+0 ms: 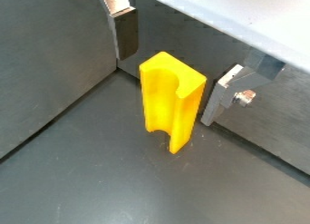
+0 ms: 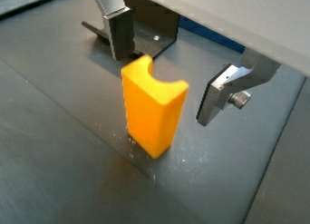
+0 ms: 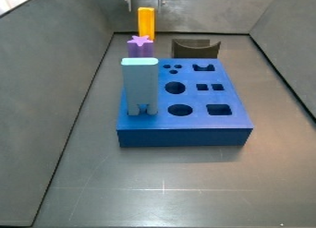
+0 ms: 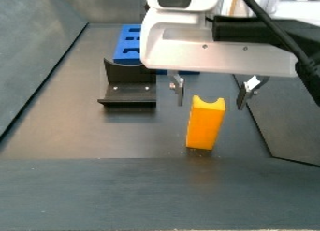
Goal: Pick up the arch object. Move up. Rotate the arch object. Move to above the board. Insert the arch object.
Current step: Pick up the arch object.
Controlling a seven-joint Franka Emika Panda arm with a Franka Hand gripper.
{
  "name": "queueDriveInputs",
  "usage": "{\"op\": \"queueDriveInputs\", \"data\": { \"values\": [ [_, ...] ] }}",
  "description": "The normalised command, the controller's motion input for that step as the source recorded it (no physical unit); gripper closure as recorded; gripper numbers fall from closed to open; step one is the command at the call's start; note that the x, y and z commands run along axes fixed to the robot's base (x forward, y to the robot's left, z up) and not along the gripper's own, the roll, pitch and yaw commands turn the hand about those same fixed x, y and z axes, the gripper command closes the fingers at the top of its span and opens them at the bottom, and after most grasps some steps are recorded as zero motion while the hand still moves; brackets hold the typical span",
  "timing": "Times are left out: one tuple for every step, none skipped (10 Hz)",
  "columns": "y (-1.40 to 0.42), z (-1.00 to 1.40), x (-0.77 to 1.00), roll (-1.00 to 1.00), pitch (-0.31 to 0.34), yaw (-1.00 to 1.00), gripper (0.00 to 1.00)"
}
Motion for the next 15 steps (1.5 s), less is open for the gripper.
{"op": "queueDriveInputs", "data": {
  "values": [
    [0.12,-0.48,0.0,-0.15,-0.063,0.0,0.0],
    [0.08,-0.46,0.0,-0.15,-0.061,0.0,0.0],
    [0.06,-0.47,0.0,-0.14,-0.066,0.0,0.0],
    [0.06,-0.46,0.0,-0.15,-0.067,0.0,0.0],
    [0.07,-0.45,0.0,-0.14,-0.061,0.0,0.0],
    [0.08,-0.44,0.0,-0.14,-0.06,0.0,0.0],
    [0.08,-0.46,0.0,-0.14,-0.06,0.0,0.0],
    [0.09,-0.45,0.0,-0.14,-0.061,0.0,0.0],
    [0.1,-0.44,0.0,-0.14,-0.063,0.0,0.0],
    [0.09,-0.42,0.0,-0.14,-0.059,0.0,0.0],
    [0.07,-0.37,0.03,-0.11,-0.02,0.0,0.0],
    [0.07,-0.34,0.03,-0.11,-0.01,0.0,0.0],
    [0.0,-0.12,0.0,-0.07,-0.029,0.0,0.0],
    [0.0,0.0,0.0,0.0,0.0,0.0,0.0],
    [0.0,0.0,0.0,0.0,0.0,0.0,1.0]
  ]
}}
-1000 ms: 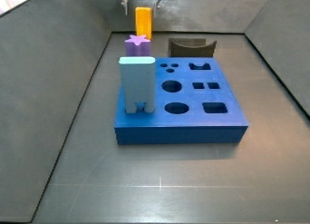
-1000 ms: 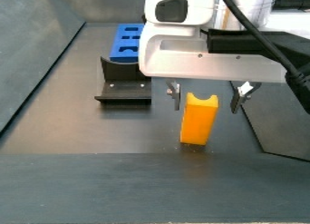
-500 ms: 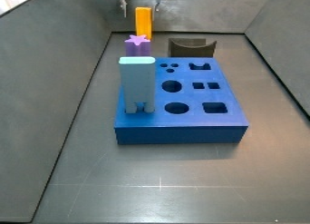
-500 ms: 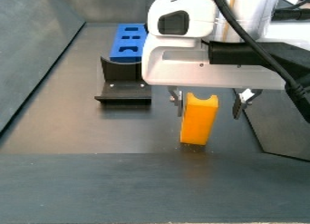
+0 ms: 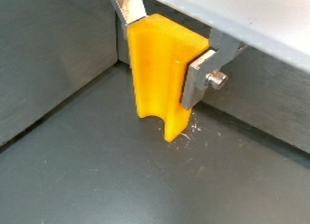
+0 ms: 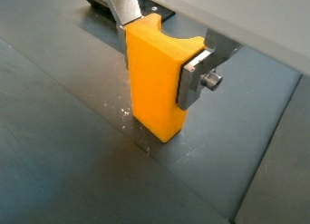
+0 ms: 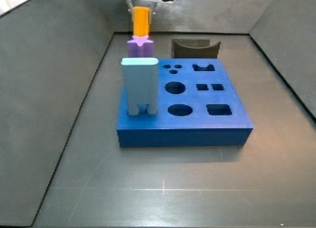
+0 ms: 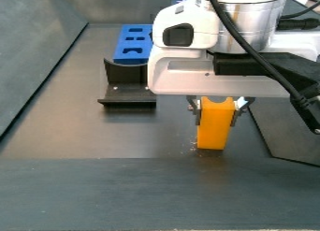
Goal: Pick up the arch object. Move up. Rotate the arch object. Move to above the board. Insert the arch object.
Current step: Pick up the arch object, then move up.
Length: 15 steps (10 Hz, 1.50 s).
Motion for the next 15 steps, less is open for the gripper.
{"op": "queueDriveInputs", "data": {
  "values": [
    [0.0,0.0,0.0,0.0,0.0,0.0,1.0],
    [0.0,0.0,0.0,0.0,0.0,0.0,1.0],
    [0.0,0.0,0.0,0.0,0.0,0.0,1.0],
    [0.0,0.0,0.0,0.0,0.0,0.0,1.0],
    [0.0,0.0,0.0,0.0,0.0,0.0,1.0],
    [0.0,0.0,0.0,0.0,0.0,0.0,1.0],
    [0.0,0.0,0.0,0.0,0.0,0.0,1.0],
    [0.0,0.0,0.0,0.0,0.0,0.0,1.0],
    [0.0,0.0,0.0,0.0,0.0,0.0,1.0],
    [0.0,0.0,0.0,0.0,0.0,0.0,1.0],
    [0.0,0.83,0.0,0.0,0.0,0.0,1.0],
    [-0.02,0.8,0.0,0.01,0.018,-0.04,1.0],
    [-0.02,0.74,-0.01,0.02,0.036,-0.04,1.0],
    [-0.01,0.6,-0.02,0.04,0.067,-0.04,1.0],
    [0.0,0.5,-0.02,0.06,0.081,-0.03,1.0]
  ]
}}
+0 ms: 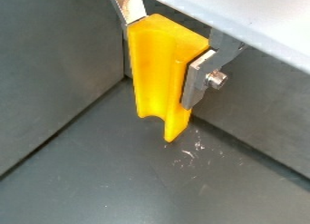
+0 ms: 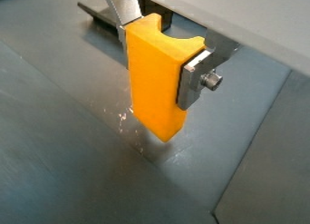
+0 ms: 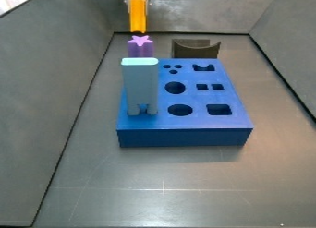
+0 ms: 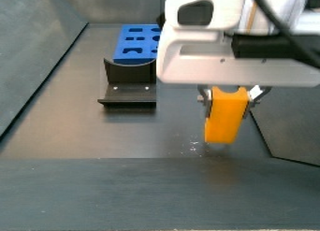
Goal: Pick up the arch object. Move up. Rotate the arch object. Move to above the board. Insert the arch object.
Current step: Move up, then rotate the arch object.
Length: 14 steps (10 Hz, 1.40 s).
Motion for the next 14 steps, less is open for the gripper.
{"op": "queueDriveInputs", "data": {
  "values": [
    [-0.01,0.41,-0.02,0.07,0.09,-0.02,1.0],
    [-0.01,0.32,-0.02,0.08,0.096,-0.01,1.0],
    [-0.01,0.21,-0.02,0.09,0.101,0.01,1.0],
    [-1.0,0.73,0.02,0.0,0.0,0.0,1.0],
    [-1.0,0.7,0.02,-0.02,-0.023,0.0,1.0],
    [-1.0,0.71,0.0,0.01,-0.021,0.01,1.0],
    [-1.0,0.73,0.0,0.05,-0.009,0.01,1.0],
    [-1.0,0.75,0.0,0.08,0.033,0.01,1.0],
    [-1.0,0.76,-0.01,0.1,0.054,0.01,1.0],
    [-1.0,0.78,-0.01,0.11,0.073,0.02,1.0],
    [-1.0,0.8,-0.02,0.1,0.067,0.02,1.0],
    [-1.0,0.83,-0.02,0.1,0.057,0.02,1.0],
    [-1.0,0.85,-0.03,0.11,0.051,0.02,1.0],
    [-1.0,0.89,-0.04,0.11,0.041,0.02,1.0]
  ]
}}
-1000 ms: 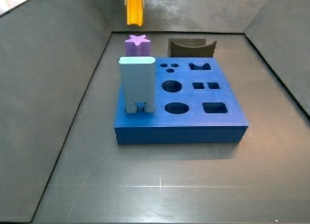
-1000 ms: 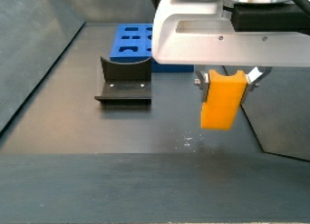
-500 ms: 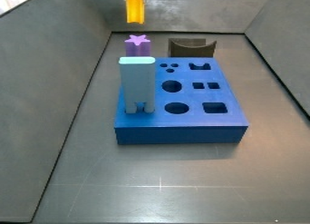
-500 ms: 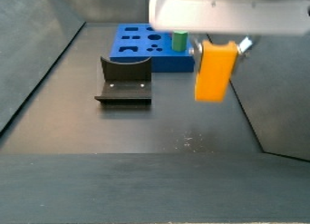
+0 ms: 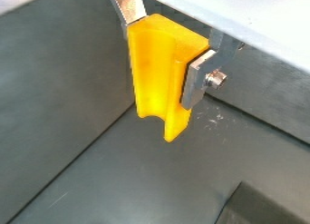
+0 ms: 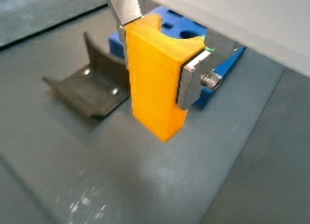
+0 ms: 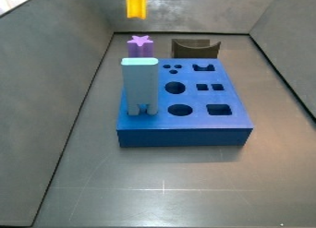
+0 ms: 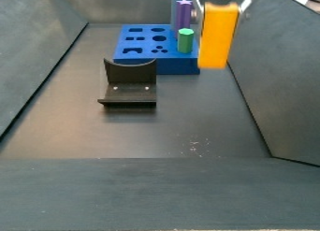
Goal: Pick up the arch object. Move up. Rotate the arch object. Move to above the board. Insert the arch object.
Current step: Rotate the arch object.
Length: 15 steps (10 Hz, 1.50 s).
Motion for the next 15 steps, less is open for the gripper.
{"op": "queueDriveInputs", "data": {
  "values": [
    [-0.99,0.92,-0.05,0.11,0.036,0.02,1.0],
    [-0.82,0.79,-0.04,0.12,0.035,0.02,1.0],
    [-0.58,0.63,-0.03,0.12,0.033,0.02,1.0],
    [-0.4,0.49,-0.03,0.12,0.031,0.02,1.0],
    [-0.22,0.36,-0.03,0.11,0.03,0.02,1.0],
    [-0.01,0.17,-0.02,0.09,0.042,0.02,1.0],
    [0.0,0.0,0.0,0.05,-0.033,-1.0,1.0],
    [0.0,-0.04,0.01,0.05,-0.034,-1.0,1.0],
    [0.01,-0.02,0.01,0.05,-0.041,-1.0,1.0],
    [0.0,-0.02,0.01,0.05,-0.044,-1.0,1.0],
    [0.0,-0.02,0.01,0.05,-0.05,-1.0,1.0],
    [0.0,-0.02,0.01,0.06,-0.055,-1.0,1.0],
    [0.0,-0.02,0.01,0.06,-0.064,-1.0,1.0],
    [0.0,-0.02,0.01,0.07,-0.07,-1.0,1.0],
    [0.0,-0.02,0.01,0.08,-0.087,-1.0,1.0]
  ]
}}
